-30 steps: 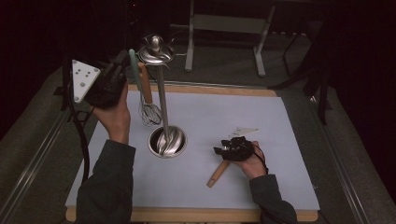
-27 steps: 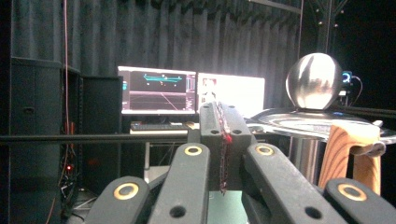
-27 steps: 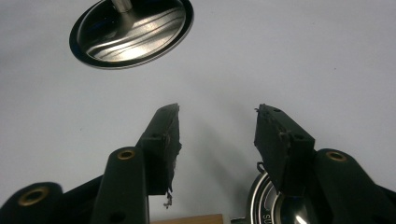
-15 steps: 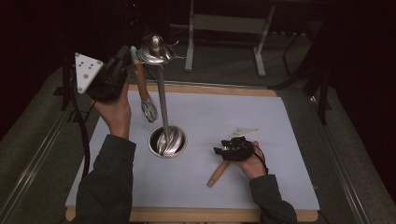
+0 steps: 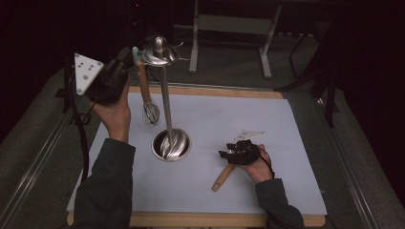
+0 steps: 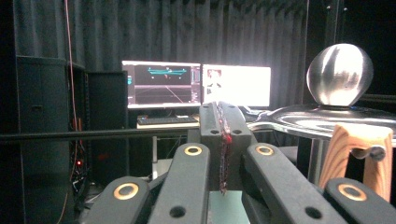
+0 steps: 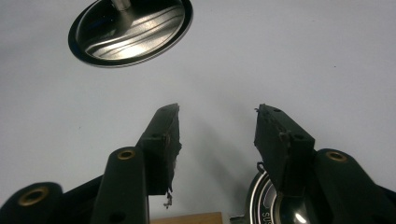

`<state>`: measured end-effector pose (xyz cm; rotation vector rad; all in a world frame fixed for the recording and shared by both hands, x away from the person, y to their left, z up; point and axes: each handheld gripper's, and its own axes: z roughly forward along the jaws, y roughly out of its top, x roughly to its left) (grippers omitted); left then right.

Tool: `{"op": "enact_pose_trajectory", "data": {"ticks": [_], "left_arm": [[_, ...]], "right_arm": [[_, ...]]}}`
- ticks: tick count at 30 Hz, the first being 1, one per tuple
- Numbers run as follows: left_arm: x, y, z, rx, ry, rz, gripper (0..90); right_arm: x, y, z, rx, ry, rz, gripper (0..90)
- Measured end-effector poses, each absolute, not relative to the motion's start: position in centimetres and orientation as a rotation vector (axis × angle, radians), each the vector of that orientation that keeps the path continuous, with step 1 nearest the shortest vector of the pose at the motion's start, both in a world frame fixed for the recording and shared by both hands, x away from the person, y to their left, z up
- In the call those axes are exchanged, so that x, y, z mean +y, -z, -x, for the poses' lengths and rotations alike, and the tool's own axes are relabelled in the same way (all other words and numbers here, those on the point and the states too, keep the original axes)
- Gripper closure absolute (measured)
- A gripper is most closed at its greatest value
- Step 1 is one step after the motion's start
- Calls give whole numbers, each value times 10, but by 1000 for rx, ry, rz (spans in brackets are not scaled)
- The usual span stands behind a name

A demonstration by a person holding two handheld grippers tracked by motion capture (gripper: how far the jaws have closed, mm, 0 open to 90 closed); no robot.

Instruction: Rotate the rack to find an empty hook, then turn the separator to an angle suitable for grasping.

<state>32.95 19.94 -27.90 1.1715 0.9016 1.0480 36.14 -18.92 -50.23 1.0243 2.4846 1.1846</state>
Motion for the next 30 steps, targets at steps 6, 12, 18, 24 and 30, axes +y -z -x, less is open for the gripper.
{"op": "enact_pose_trajectory", "data": {"ticks": [6,12,18,24,30], "left_arm": [[203,281,-327,903,-1050,-1187,896],[206,286,-328,915,-1042,-1203,896],[212,293,-326,934,-1044,-1208,896],[218,301,-324,951,-1048,-1227,895],[223,316,-323,973,-1037,-1269,885]], "right_arm": [[-189,503,-361,2490,-1182,-1029,496],[-191,502,-362,2487,-1183,-1034,496],[-192,503,-362,2485,-1183,-1037,496],[-191,503,-362,2486,-1179,-1036,496],[-194,502,-362,2480,-1180,-1041,496]]}}
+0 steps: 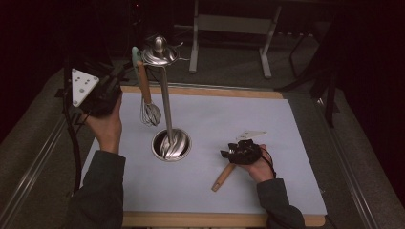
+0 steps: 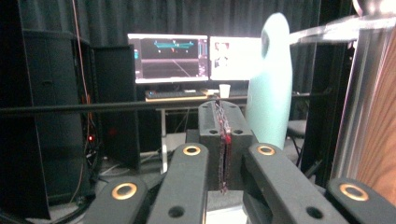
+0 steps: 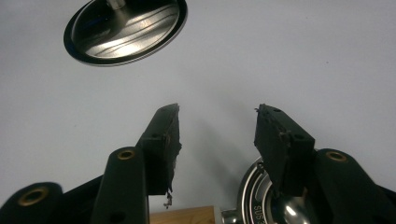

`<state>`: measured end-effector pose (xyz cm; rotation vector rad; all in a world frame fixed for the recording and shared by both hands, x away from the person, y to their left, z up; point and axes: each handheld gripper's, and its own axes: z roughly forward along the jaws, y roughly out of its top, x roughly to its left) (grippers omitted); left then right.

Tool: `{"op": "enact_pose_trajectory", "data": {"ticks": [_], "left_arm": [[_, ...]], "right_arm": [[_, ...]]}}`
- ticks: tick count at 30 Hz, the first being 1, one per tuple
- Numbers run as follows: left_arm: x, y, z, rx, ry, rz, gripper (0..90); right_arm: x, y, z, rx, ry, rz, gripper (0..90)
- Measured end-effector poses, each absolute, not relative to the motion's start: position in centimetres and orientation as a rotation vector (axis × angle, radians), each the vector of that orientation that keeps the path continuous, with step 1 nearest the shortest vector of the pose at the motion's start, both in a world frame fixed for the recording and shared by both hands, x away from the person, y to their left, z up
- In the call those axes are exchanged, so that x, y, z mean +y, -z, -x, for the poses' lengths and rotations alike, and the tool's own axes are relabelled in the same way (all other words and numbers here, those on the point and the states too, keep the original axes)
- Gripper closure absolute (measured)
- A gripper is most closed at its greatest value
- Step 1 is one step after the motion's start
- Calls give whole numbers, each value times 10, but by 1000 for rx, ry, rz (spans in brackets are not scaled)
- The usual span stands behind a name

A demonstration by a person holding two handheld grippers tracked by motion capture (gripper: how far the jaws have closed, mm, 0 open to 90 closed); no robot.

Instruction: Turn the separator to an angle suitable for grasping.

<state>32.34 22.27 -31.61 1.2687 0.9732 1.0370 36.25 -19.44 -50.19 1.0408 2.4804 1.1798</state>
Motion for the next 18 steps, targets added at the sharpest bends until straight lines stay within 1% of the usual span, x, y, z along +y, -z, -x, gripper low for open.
{"op": "enact_pose_trajectory", "data": {"ticks": [7,10,13,14,15,18], "left_arm": [[227,337,-319,1008,-1027,-1298,850],[229,356,-316,1029,-1017,-1314,811],[230,366,-315,1049,-1001,-1319,779],[231,376,-310,1067,-974,-1295,765],[231,376,-310,1067,-974,-1295,761],[229,397,-301,1083,-962,-1316,735]], "right_arm": [[-197,500,-361,2475,-1187,-1045,495],[-201,499,-360,2465,-1187,-1052,497],[-205,497,-358,2459,-1175,-1047,501],[-205,497,-358,2459,-1171,-1044,504],[-205,497,-358,2459,-1171,-1044,504],[-210,499,-353,2480,-1127,-1018,532]]}}
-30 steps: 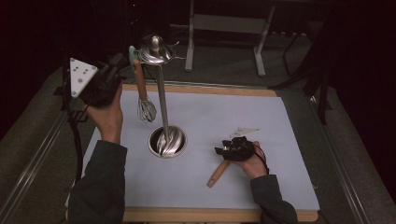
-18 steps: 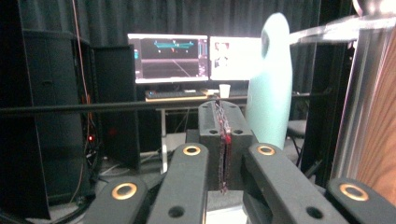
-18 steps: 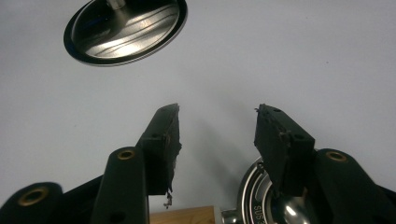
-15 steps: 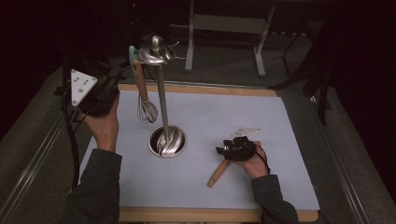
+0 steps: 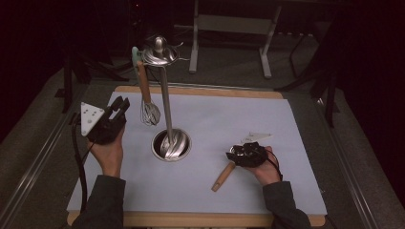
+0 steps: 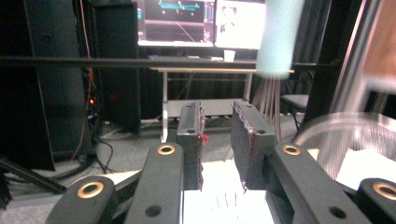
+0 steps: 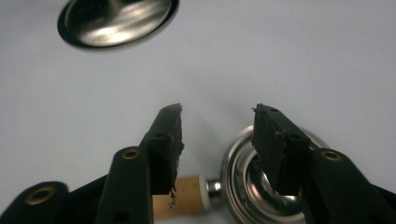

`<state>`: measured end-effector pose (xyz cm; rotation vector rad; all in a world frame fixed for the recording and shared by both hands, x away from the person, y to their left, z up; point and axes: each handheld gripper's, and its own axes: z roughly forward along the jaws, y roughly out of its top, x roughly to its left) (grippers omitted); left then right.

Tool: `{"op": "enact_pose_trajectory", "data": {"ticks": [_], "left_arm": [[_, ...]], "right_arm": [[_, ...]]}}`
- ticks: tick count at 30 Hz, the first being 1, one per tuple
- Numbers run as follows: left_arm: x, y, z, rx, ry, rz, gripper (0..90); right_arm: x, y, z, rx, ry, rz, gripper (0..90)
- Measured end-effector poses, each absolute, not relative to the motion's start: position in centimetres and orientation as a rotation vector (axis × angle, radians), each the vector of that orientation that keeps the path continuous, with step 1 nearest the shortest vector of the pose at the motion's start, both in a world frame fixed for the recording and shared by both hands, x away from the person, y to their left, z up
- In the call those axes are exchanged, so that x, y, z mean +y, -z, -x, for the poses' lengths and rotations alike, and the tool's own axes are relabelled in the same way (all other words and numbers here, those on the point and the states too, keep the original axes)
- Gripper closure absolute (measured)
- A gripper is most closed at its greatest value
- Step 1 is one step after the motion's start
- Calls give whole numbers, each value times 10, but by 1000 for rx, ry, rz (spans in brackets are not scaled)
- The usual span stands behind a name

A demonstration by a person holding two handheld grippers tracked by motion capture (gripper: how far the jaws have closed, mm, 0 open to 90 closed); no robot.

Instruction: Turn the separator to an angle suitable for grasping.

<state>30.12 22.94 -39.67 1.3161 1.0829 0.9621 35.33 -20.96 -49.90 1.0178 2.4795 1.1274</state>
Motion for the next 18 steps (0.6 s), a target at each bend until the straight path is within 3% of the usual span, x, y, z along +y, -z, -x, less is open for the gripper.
{"op": "enact_pose_trajectory", "data": {"ticks": [7,11,15,16,17,18], "left_arm": [[236,422,-294,1143,-927,-1292,660],[237,440,-292,1174,-929,-1323,626],[237,463,-288,1211,-911,-1336,608],[237,475,-286,1232,-896,-1337,605],[237,475,-286,1232,-896,-1337,603],[236,484,-283,1247,-882,-1342,602]], "right_arm": [[-218,505,-345,2498,-1073,-994,557],[-221,509,-341,2528,-1043,-978,614],[-222,512,-335,2569,-1023,-923,714],[-221,513,-331,2594,-1017,-904,797],[-221,513,-331,2594,-1017,-904,797],[-220,515,-327,2615,-1007,-869,863]]}}
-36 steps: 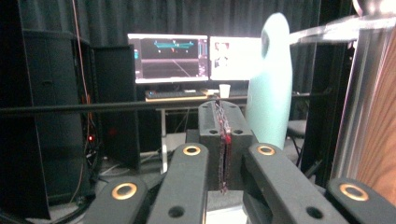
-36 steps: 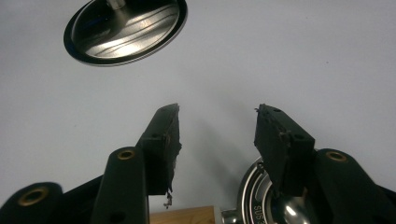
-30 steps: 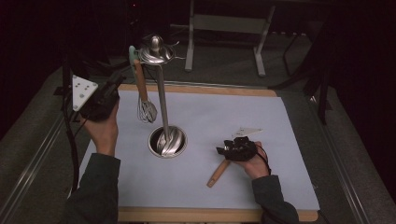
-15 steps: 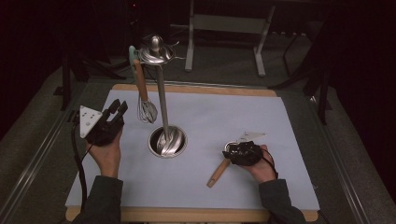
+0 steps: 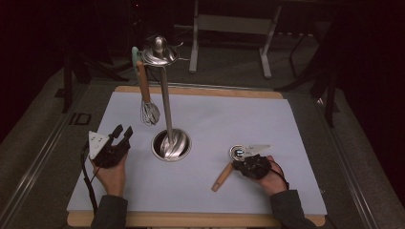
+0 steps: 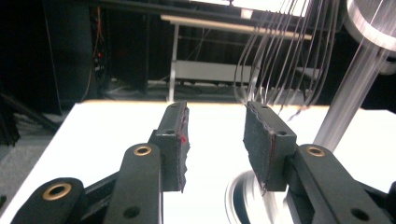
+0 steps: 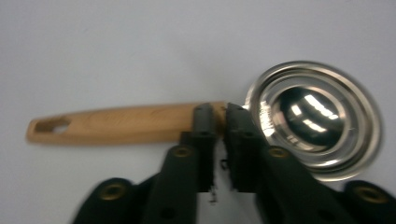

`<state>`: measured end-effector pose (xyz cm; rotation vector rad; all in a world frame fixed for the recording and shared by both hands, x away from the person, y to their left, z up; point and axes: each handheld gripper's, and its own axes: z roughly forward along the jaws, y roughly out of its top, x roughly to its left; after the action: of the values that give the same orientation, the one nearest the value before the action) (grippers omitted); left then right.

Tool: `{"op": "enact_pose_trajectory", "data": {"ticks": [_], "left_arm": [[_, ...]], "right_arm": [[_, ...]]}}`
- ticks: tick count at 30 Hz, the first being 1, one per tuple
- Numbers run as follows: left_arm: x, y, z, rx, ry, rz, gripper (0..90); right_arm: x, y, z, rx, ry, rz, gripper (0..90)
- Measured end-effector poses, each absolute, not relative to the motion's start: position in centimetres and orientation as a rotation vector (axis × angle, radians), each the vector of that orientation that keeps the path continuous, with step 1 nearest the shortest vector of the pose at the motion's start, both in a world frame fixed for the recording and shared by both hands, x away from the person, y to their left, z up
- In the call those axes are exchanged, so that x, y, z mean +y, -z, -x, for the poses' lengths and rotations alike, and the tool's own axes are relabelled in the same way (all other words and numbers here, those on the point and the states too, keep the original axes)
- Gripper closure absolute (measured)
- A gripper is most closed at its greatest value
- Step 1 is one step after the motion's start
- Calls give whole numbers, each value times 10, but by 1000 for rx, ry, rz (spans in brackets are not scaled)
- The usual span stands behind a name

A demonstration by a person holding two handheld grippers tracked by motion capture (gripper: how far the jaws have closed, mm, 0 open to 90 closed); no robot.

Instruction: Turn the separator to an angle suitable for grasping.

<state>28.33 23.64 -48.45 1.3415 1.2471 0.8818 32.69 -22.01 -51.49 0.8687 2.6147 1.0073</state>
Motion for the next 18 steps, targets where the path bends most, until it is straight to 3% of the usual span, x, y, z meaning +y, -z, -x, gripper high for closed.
{"op": "enact_pose_trajectory", "data": {"ticks": [18], "left_arm": [[254,524,-277,1366,-883,-1295,586]], "right_arm": [[-213,522,-315,2711,-1002,-792,874]]}}
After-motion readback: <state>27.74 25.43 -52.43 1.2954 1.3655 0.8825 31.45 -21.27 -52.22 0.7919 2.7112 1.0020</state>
